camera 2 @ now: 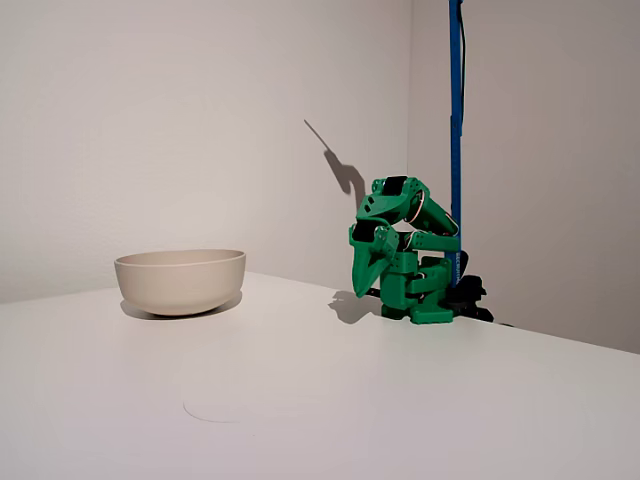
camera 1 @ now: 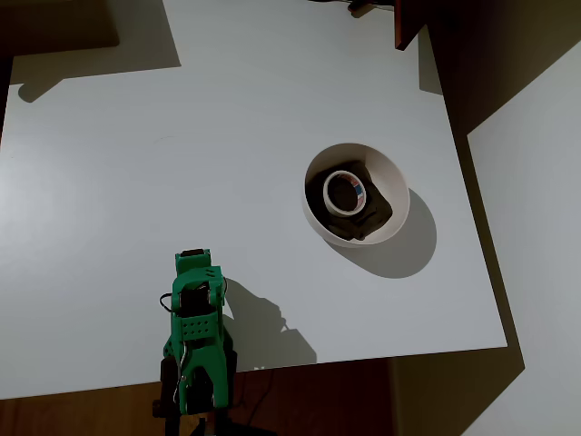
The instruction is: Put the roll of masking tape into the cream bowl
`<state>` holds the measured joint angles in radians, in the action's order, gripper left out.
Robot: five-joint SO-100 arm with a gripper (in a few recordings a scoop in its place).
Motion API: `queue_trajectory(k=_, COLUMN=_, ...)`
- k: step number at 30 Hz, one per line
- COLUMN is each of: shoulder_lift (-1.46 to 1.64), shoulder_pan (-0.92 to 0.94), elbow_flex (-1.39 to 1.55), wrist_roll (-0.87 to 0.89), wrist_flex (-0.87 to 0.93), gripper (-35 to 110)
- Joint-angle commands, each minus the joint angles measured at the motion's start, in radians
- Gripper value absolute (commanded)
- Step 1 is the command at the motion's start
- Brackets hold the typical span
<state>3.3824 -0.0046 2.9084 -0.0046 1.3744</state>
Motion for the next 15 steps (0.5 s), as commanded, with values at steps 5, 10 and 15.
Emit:
queue_trajectory(k=5, shoulder_lift=0.008, shoulder_pan=0.006, elbow_flex=0.005, wrist_roll=0.028, wrist_flex=0.011, gripper=-8)
queue_trajectory(k=10, shoulder_lift=0.008, shoulder_pan=0.006, elbow_flex=0.005, wrist_roll=0.026, wrist_flex=0.011, gripper=-8)
queue_trajectory(k=15, shoulder_lift=0.008, shoulder_pan=0.006, elbow_flex=0.005, wrist_roll=0.026, wrist_flex=0.011, gripper=-8)
